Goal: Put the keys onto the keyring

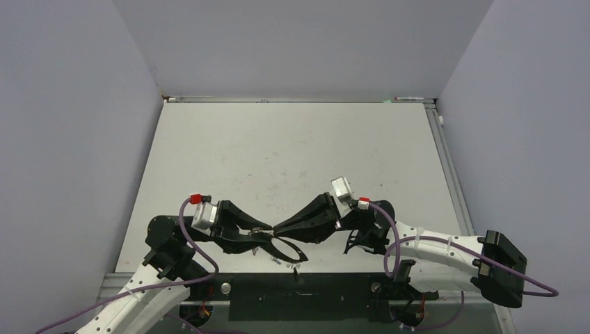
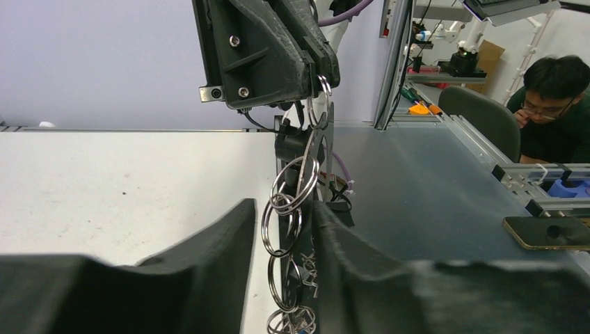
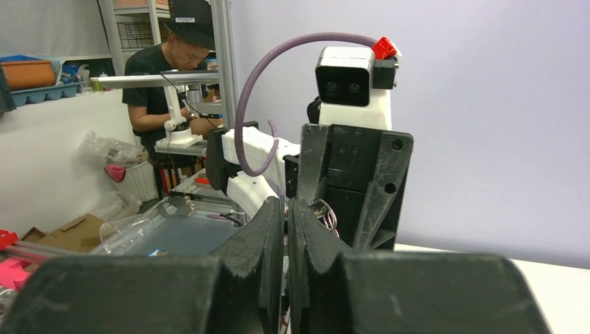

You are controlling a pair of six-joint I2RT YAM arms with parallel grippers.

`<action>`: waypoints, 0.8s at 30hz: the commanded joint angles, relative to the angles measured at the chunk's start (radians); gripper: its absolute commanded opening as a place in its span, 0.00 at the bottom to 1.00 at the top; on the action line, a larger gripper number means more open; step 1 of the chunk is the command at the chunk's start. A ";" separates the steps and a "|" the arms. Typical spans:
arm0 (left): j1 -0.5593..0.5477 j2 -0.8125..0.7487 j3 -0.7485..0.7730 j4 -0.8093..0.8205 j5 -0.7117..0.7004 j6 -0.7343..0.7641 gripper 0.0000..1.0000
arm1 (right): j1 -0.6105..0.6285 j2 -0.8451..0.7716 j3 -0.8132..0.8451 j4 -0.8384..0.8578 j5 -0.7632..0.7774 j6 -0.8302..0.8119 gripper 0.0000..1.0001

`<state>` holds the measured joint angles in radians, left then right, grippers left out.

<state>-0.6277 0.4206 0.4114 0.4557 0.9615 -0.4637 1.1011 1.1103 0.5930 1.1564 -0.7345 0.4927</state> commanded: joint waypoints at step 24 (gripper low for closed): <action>-0.006 -0.040 0.015 0.152 0.085 -0.091 0.00 | 0.015 0.054 0.120 -0.003 -0.166 -0.004 0.05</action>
<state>-0.6338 0.3855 0.4114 0.4870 1.0138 -0.5095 1.1076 1.1423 0.6472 1.1419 -0.8040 0.5056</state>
